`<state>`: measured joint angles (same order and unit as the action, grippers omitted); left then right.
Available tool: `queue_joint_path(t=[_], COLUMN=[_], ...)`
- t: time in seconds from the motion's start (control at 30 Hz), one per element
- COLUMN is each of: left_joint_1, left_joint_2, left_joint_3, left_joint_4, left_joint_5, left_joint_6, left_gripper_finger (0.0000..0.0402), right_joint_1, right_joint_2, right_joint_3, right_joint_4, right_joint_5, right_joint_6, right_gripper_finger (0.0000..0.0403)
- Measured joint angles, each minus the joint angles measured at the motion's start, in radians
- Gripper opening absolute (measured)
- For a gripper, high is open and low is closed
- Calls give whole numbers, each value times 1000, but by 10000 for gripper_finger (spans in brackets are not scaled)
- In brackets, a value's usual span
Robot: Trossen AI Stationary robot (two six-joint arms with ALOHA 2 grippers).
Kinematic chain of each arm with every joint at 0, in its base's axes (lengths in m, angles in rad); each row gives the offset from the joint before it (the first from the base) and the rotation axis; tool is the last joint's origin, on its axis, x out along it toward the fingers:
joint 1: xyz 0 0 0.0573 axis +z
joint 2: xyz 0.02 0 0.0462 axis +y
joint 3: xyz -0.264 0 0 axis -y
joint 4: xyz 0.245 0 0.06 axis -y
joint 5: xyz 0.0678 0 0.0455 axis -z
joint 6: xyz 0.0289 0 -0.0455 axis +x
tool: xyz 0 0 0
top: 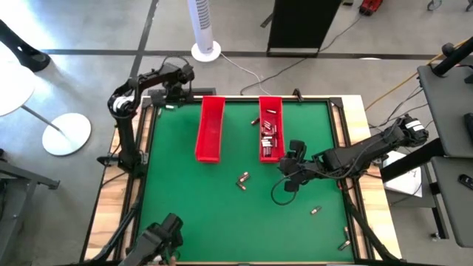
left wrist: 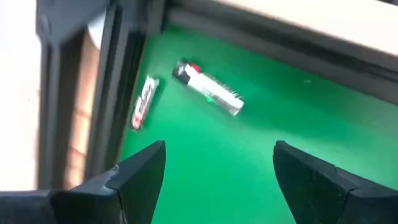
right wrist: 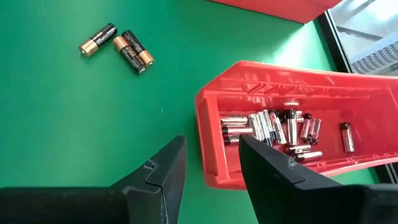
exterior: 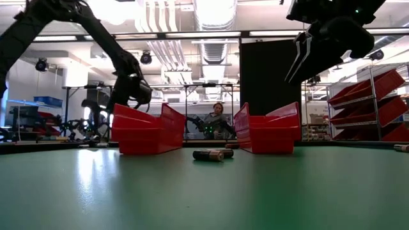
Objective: Sort batteries
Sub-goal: Put the silver battery into the right red bin
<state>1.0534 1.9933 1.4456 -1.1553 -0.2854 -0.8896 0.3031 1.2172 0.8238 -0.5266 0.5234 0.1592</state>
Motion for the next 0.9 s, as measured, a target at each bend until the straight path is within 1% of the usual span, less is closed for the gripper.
queue_joint_path(t=[0.13,0.23,0.3,0.37,0.43,0.53,0.8,0.9], left_joint_1=[-1,-1,0,0,1,3,19,27], left_joint_2=[-95,-179,-224,-266,-285,-286,-205,-169], left_joint_3=[-162,-265,-322,-358,-378,-382,-353,-326], left_joint_4=[206,362,437,476,484,486,500,493], left_joint_5=[19,13,-22,-63,-98,-121,-113,-78], left_joint_6=[-151,-280,-362,-439,-503,-538,-556,-549], left_gripper_finger=[274,274,274,274,274,274,274,271], right_joint_1=[0,0,0,0,0,0,0,0], right_joint_2=[0,0,0,0,0,0,0,0], right_joint_3=[0,-2,-2,-4,-4,-4,-4,-4], right_joint_4=[-1,-1,-1,-1,-1,0,13,12], right_joint_5=[0,0,0,-1,-1,-1,0,0], right_joint_6=[8,9,9,8,4,-16,-53,-66], right_gripper_finger=[156,166,172,177,181,185,185,189])
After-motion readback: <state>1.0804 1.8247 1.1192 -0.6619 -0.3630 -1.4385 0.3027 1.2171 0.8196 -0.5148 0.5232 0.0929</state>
